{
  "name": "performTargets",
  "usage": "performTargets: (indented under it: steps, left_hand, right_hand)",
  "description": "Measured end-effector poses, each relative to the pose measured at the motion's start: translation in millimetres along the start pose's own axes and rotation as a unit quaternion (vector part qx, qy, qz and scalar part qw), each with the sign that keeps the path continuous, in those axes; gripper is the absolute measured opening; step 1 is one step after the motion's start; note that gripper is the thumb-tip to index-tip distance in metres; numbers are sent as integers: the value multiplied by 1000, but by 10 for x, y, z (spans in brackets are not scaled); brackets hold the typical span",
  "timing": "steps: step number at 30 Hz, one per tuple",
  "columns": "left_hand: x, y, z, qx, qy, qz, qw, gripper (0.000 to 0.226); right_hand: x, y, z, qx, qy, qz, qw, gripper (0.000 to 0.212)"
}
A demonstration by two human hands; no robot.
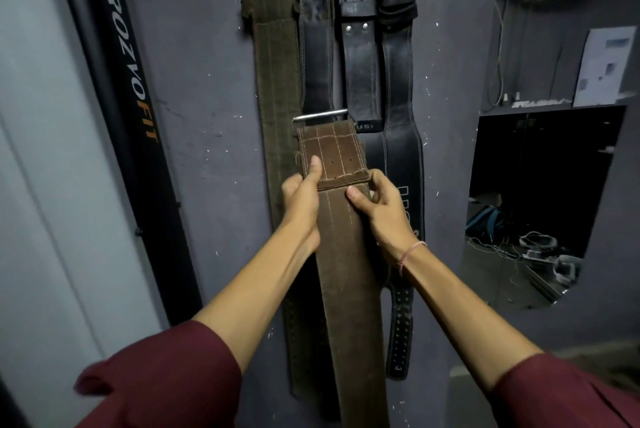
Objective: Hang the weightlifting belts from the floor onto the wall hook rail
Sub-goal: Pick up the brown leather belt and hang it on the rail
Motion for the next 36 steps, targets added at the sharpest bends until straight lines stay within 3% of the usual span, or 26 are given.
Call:
performTargets:
  steps: [2, 5, 6, 9, 10, 13, 16, 22, 28, 31, 33, 36]
  left_hand:
    - [-4, 46, 42, -57, 40, -2, 998, 63]
    - [30, -29, 255, -102, 38, 17, 994, 114]
    - [50, -38, 317, -113, 36, 28, 992, 114]
    - [-36, 140, 52, -162, 33, 65, 984, 64]
    - [-52, 177, 35, -168, 31, 72, 983, 58]
    - [-64, 254, 43, -197, 38, 98, 975, 57]
    - [-95, 346, 91, -218, 50, 128, 966, 64]
    - [-143, 394, 124, -251, 45, 169, 952, 47]
    - [-63, 167, -101, -344, 133, 222, 903, 33]
    - [51, -132, -184, -372, 146, 241, 885, 45]
    - [185, -475, -211, -357, 144, 276, 881, 56]
    - [404, -1044, -152, -290, 89, 303, 904, 56]
  right_hand:
    - [13, 13, -28, -2, -3, 10, 1000, 28]
    - [81, 228, -323, -53, -30, 27, 998, 28]
    - [116, 356, -497, -75, -36, 30, 996, 28]
    - [206, 792, -1113, -139, -56, 7, 989, 26]
    - [215, 894, -1273, -158, -60, -2, 986, 24]
    - [186, 925, -1302, -167, -50, -28, 984, 21]
    - [49, 538, -800, -90, -15, -19, 996, 23]
    - [-127, -281, 222, 60, 46, 10, 997, 17]
    - [-179, -241, 373, 58, 73, -9, 996, 12]
    - [-208, -258, 387, 57, 91, -2, 994, 7]
    - [-194, -307, 433, 50, 110, -4, 993, 6]
    - [-136, -342, 503, 48, 127, -7, 991, 4]
Point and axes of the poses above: each hand's wrist, its own z-axis towards the middle knuckle, its own x-axis out of the back of the hand, y = z × x, the point moved 4 cm from there along z, towards the middle knuckle, and after that the axes turned 14 degrees about x, right-handed, at the moved point
